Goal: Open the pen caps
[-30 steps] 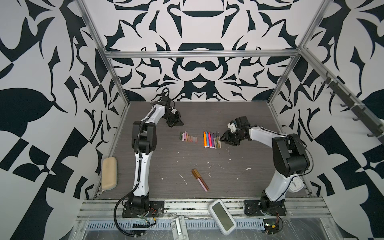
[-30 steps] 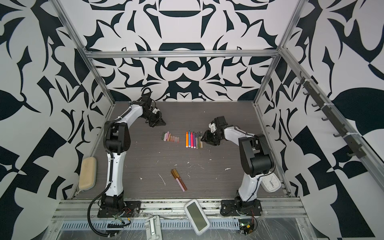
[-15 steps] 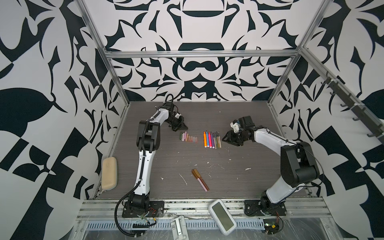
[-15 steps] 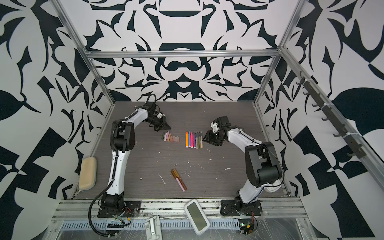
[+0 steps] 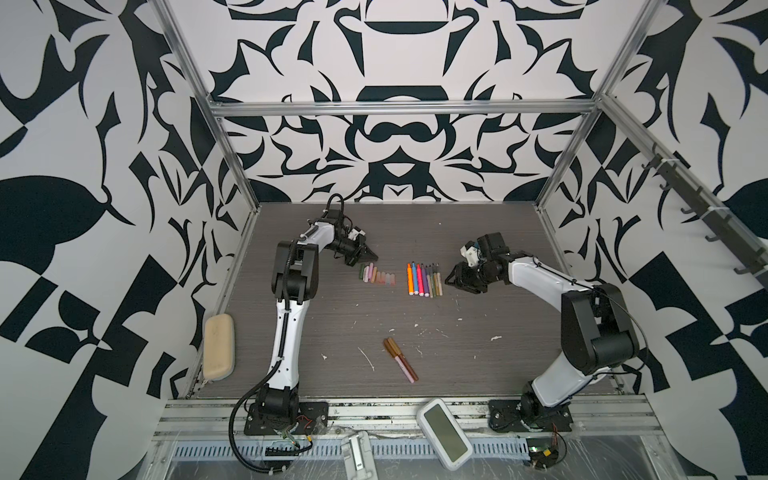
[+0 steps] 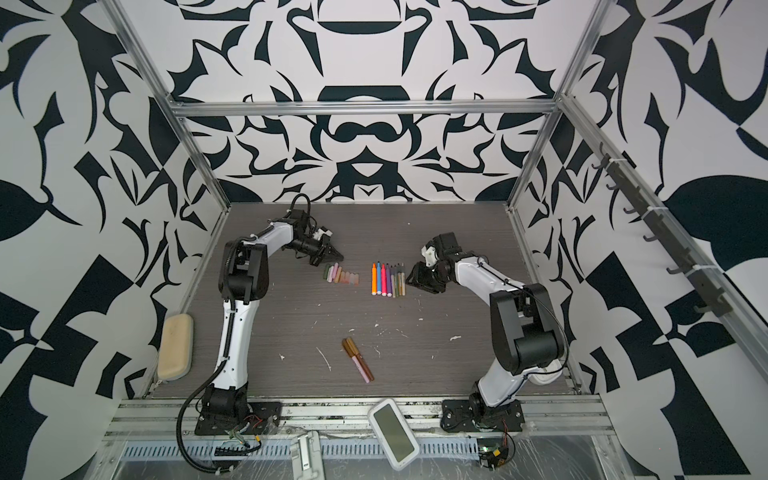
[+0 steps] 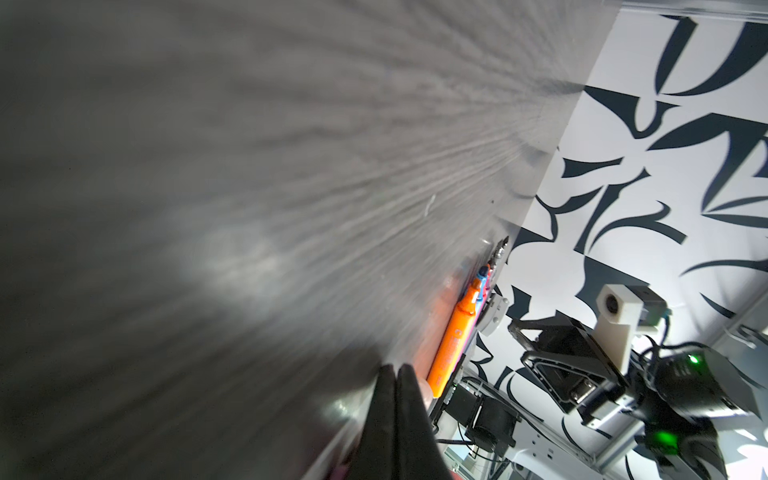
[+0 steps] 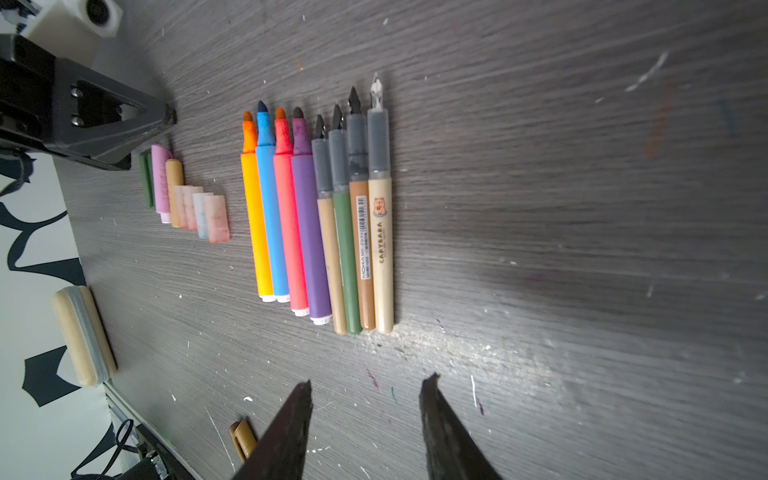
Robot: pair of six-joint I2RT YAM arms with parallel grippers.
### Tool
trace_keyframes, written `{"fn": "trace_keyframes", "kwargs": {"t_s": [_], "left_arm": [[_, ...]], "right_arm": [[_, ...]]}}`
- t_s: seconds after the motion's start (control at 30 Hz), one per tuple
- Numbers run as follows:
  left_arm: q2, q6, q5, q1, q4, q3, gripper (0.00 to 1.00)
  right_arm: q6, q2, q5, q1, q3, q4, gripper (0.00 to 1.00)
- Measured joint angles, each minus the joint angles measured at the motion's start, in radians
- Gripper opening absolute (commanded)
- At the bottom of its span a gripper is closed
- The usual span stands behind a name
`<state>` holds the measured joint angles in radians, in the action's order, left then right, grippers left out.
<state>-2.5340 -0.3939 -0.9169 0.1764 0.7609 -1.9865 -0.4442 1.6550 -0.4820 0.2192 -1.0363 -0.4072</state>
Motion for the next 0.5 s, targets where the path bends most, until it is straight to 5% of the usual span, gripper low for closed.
{"fn": "trace_keyframes", "kwargs": {"t_s": [0.5], "left_arm": [[0.034,0.003,-0.023,-0.002,-0.037,0.078,0.0]], "right_arm": [[0.002,0.0,0.0,0.0,0.0,0.0,0.46]]}}
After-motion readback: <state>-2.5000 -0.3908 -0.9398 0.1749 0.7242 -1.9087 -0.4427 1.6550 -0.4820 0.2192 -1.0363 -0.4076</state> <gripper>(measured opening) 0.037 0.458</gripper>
